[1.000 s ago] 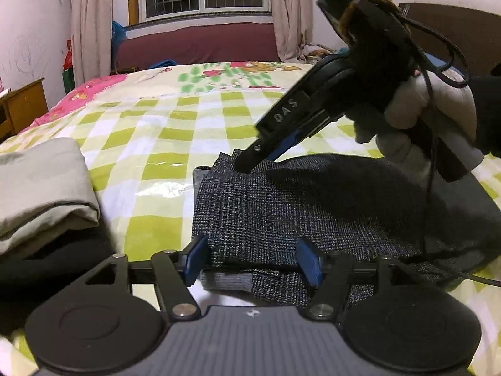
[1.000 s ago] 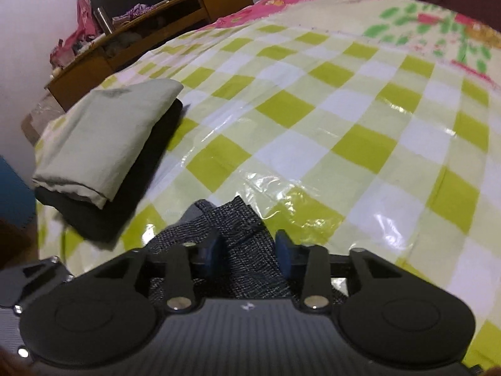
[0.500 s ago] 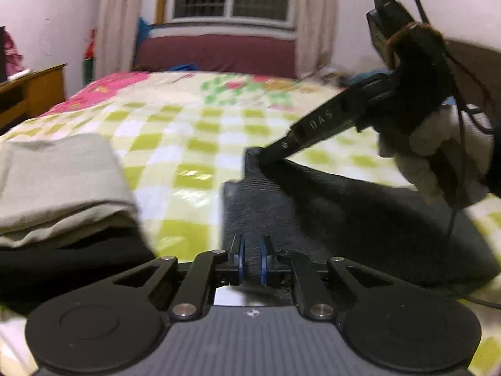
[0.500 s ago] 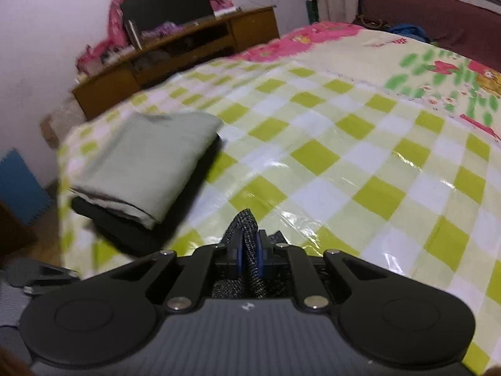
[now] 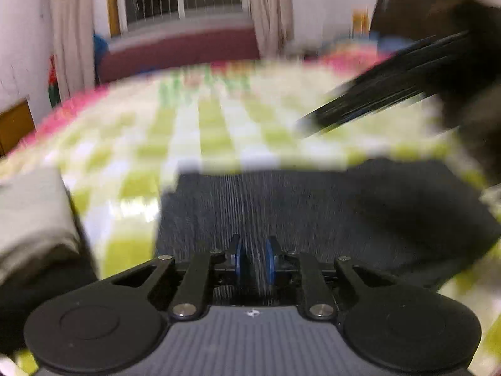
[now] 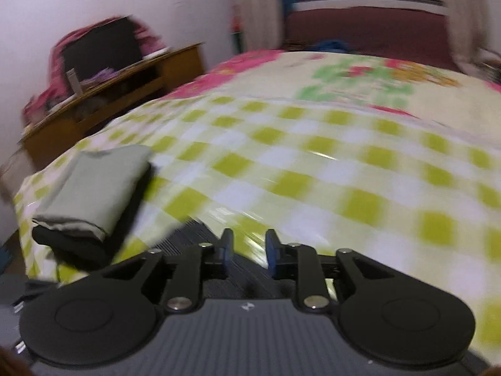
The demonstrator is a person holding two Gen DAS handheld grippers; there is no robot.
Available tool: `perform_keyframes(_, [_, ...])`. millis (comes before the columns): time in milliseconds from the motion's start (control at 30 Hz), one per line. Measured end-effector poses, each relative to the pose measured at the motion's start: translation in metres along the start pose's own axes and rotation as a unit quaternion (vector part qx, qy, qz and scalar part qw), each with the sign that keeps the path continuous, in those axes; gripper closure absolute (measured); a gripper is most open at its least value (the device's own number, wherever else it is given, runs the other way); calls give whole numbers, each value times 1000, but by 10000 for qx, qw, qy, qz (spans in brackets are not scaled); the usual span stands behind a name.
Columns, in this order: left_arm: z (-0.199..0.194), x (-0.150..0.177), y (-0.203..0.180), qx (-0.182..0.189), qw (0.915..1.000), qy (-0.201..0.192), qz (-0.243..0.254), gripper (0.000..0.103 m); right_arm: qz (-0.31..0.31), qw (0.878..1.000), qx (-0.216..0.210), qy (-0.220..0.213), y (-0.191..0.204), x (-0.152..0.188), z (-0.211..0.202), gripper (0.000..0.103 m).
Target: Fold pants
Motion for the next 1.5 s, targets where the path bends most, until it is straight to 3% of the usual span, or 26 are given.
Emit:
perform_keyframes(100, [4, 5, -4, -82, 9999, 38, 122, 71, 563, 9942, 915, 10, -61, 43, -53, 77])
perform_keyframes(200, [-3, -5, -11, -121, 9998, 73, 172, 71, 1668, 9748, 1482, 49, -126, 95, -100, 74])
perform_keyframes(267, [-4, -11, -21, -25, 9997, 74, 239, 71, 2151, 9679, 1298, -16, -144, 119, -116, 74])
perform_keyframes(400, [-3, -19, -56, 109, 9978, 94, 646, 71, 2584, 9627, 742, -290, -160, 135, -124, 70])
perform_keyframes(567, [-7, -25, -102, 351, 9924, 163, 1167, 69, 2846, 9576, 192, -398, -180, 149, -136, 70])
perform_keyframes(667, [-4, -27, -123, 491, 9893, 228, 1356, 69, 3134, 9480, 248, -496, -191, 165, -149, 66])
perform_keyframes(767, [4, -31, -142, 602, 9861, 285, 1519, 69, 3579, 9317, -304, -530, -201, 180, -150, 66])
perform_keyframes(967, [10, -34, -168, 725, 9813, 360, 1748, 69, 3866, 9097, -1470, -370, -203, 171, -122, 65])
perform_keyframes(1100, [10, -36, -175, 822, 9796, 369, 1796, 69, 3965, 8976, -1891, -367, -210, 161, -111, 59])
perform_keyframes(1233, [16, -36, -181, 836, 9781, 415, 1860, 69, 4006, 8951, -1947, -209, -206, 147, -76, 59])
perform_keyframes(1267, [17, -36, -182, 826, 9777, 434, 1884, 69, 4047, 8923, -1983, -264, -202, 142, -68, 60])
perform_keyframes(1333, [19, -35, -185, 769, 9763, 489, 1963, 69, 3936, 9023, -1746, -229, -195, 134, -58, 89])
perform_keyframes(1500, [14, -34, -210, 885, 9704, 534, 2182, 69, 3949, 9043, -1535, -525, -208, 147, -91, 97])
Point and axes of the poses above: each gripper's, at about its wrist camera, not at the fingertips, and z roughly the way its jaws point, y to its left, x to its underside, the point moved 6 cm from there along z, roughly the way its jaws point, and after that the axes turned 7 degrees about -x, right-handed, at the moved point
